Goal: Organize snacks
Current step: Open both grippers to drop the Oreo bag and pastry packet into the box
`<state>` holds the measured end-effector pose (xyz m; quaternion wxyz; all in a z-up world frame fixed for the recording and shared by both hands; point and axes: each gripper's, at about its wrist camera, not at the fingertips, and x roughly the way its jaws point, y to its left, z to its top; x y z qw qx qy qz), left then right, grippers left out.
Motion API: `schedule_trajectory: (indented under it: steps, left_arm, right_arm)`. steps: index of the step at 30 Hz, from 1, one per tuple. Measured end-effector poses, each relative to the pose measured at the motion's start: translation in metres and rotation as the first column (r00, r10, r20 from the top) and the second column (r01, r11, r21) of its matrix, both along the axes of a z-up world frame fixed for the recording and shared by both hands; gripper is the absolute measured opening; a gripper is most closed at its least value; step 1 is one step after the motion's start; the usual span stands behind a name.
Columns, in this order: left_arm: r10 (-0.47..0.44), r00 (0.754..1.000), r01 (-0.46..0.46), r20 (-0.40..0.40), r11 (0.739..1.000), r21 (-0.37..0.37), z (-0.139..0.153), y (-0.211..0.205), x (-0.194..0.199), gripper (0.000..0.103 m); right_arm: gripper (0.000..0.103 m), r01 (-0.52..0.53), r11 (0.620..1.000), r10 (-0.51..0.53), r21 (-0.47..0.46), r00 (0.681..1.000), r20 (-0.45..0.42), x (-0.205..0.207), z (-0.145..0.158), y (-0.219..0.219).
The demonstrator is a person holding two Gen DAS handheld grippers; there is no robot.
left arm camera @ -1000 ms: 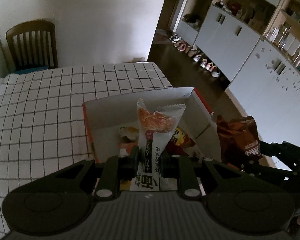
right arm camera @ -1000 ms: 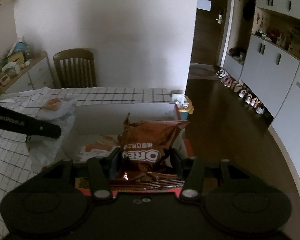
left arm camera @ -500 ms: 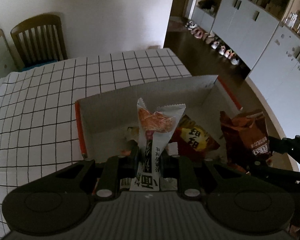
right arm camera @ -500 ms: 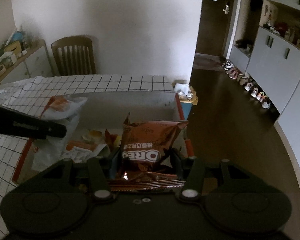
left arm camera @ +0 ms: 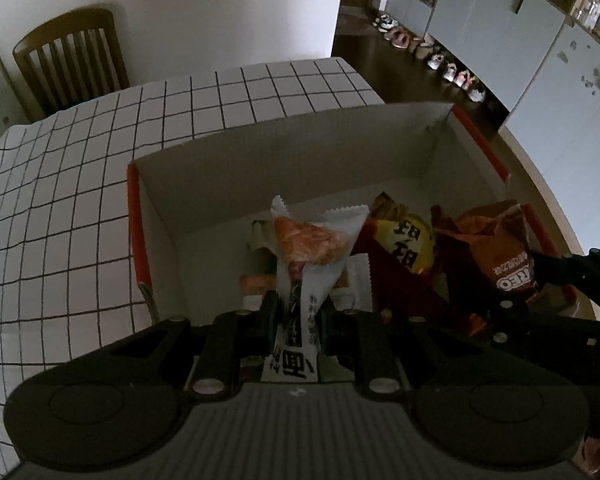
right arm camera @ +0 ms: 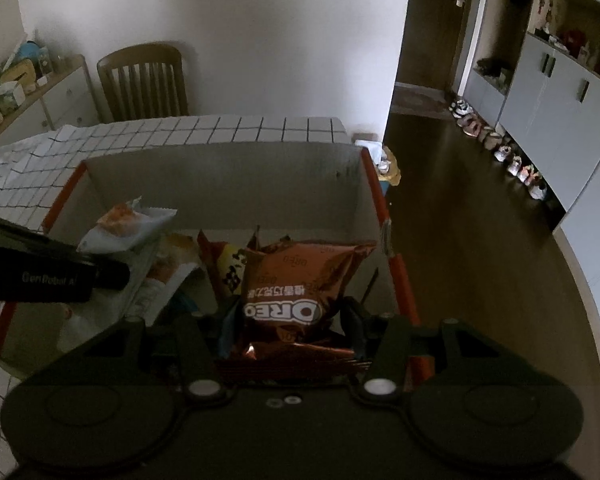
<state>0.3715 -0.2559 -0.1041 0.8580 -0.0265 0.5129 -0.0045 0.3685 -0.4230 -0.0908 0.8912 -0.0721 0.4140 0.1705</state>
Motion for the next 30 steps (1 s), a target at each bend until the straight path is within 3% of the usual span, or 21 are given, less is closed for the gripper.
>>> schedule_trajectory:
  steps: [10,18,21,25,30]
  left_arm:
    - [-0.029,0.999,0.029,0.017,0.999,0.018,-0.003,-0.005,-0.002,0.019]
    - [-0.021,0.999,0.021,0.025,1.0,-0.004,0.0,0.0,-0.005,0.024]
    - [-0.024,0.999,0.025,0.039,1.0,-0.019,0.004,0.001,-0.009,0.033]
    - [-0.029,0.996,0.031,0.079,0.999,-0.027,0.011,0.004,-0.02,0.064]
    - [-0.039,0.993,0.043,0.114,0.999,-0.031,0.021,0.007,-0.034,0.065]
  right_arm:
    - [0.054,0.01,1.0,-0.011,-0.021,1.0,-0.016,-0.004,-0.01,-0.002]
    - [0.062,0.009,1.0,-0.009,-0.017,1.0,-0.008,-0.01,-0.008,-0.001]
    - [0.063,0.008,1.0,-0.008,-0.018,1.0,-0.002,-0.011,-0.005,-0.001]
    - [0.068,0.006,1.0,-0.005,-0.008,1.0,0.01,-0.016,0.001,0.001]
    - [0.078,-0.006,1.0,0.006,0.008,0.999,0.038,-0.026,0.014,-0.001]
